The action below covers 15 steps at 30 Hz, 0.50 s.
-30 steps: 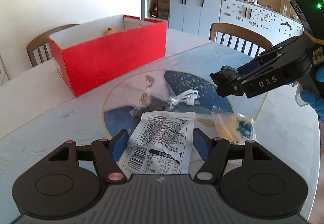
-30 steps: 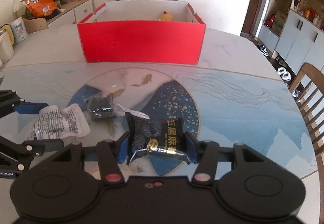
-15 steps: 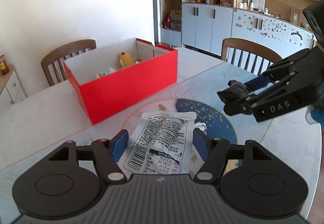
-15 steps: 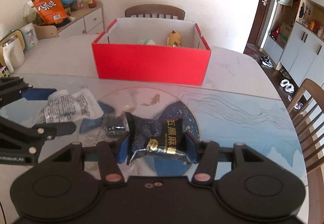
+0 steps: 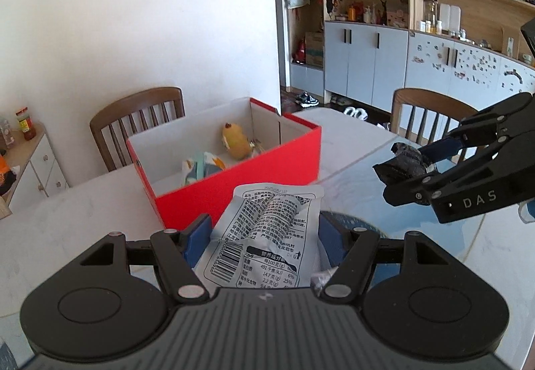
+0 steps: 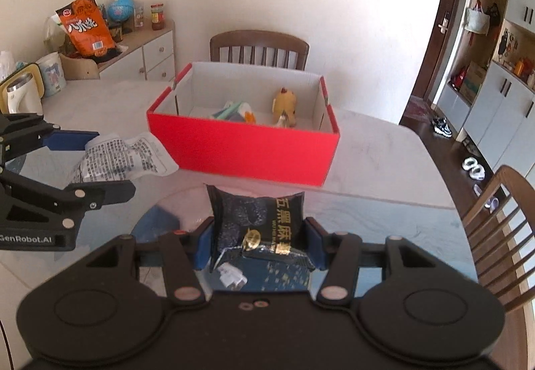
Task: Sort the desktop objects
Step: 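Lift the white packet and black snack bag with both grippers toward the red box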
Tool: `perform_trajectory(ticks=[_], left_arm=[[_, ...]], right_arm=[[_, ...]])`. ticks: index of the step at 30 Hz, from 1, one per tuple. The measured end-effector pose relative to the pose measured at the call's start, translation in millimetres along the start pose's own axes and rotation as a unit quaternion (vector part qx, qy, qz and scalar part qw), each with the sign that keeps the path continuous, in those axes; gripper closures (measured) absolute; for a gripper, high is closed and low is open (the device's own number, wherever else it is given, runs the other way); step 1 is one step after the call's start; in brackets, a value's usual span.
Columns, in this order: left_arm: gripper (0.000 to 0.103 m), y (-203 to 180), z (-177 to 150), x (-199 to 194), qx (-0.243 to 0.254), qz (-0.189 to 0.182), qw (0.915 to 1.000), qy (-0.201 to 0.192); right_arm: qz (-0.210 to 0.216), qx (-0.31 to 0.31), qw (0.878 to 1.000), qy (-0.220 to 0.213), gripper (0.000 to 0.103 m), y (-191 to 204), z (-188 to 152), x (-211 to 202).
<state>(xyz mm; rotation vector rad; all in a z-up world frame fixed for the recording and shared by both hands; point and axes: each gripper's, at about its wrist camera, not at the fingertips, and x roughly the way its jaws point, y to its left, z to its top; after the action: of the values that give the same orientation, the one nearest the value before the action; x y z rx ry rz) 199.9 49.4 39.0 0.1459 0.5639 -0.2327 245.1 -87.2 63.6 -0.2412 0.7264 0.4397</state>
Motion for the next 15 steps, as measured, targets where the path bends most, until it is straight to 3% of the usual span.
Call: perform_trajectory(ticks=[15], left_arm=[[0.034,11,46,28,-0.017,0.034,0.9992,-0.012]], right_arm=[[0.017,-0.033,0.999,-0.025,0.048,-22,47,16]])
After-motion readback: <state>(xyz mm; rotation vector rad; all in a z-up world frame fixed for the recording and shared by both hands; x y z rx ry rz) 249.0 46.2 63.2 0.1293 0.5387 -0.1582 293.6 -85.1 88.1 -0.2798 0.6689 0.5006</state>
